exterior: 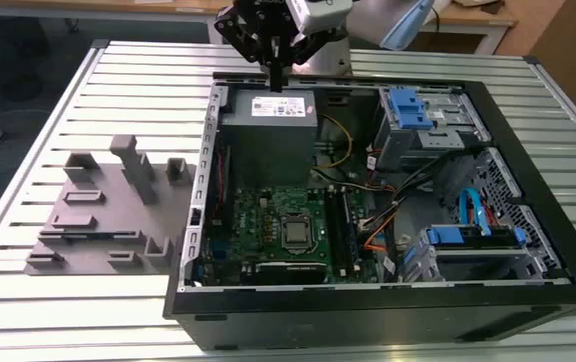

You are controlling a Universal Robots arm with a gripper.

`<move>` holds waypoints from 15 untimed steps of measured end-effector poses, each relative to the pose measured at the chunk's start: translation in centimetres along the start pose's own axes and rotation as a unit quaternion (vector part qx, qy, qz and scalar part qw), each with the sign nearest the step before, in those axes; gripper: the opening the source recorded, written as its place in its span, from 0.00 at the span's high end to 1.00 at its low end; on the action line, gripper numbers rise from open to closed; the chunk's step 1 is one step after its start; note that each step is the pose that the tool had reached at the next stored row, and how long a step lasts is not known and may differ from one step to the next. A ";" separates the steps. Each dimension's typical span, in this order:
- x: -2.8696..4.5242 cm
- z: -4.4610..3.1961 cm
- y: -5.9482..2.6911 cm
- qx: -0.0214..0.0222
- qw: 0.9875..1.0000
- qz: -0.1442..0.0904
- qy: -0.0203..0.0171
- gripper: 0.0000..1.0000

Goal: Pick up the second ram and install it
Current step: 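Reach for the second ram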

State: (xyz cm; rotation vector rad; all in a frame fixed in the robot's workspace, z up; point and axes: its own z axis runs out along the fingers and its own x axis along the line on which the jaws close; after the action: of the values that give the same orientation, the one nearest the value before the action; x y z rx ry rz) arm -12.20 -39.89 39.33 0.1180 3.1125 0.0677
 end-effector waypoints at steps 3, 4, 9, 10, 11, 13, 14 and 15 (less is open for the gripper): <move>0.13 -0.01 -0.01 0.000 1.000 0.000 0.000 0.93; 0.26 -0.01 -0.02 0.000 1.000 0.000 0.000 0.93; 1.78 -0.05 -0.14 0.000 1.000 0.000 0.000 0.93; 2.12 -0.06 -0.16 0.000 1.000 0.000 0.000 0.93; 2.48 -0.07 -0.19 0.000 1.000 0.000 0.000 0.93; 3.20 -0.09 -0.24 0.000 1.000 0.000 -0.001 0.93; 3.61 -0.10 -0.27 0.000 1.000 0.000 -0.001 0.93; 3.99 -0.11 -0.30 0.000 1.000 0.000 -0.001 0.93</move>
State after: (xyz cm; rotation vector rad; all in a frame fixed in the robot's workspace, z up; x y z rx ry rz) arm -16.19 -39.90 39.33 0.1176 3.1104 0.0678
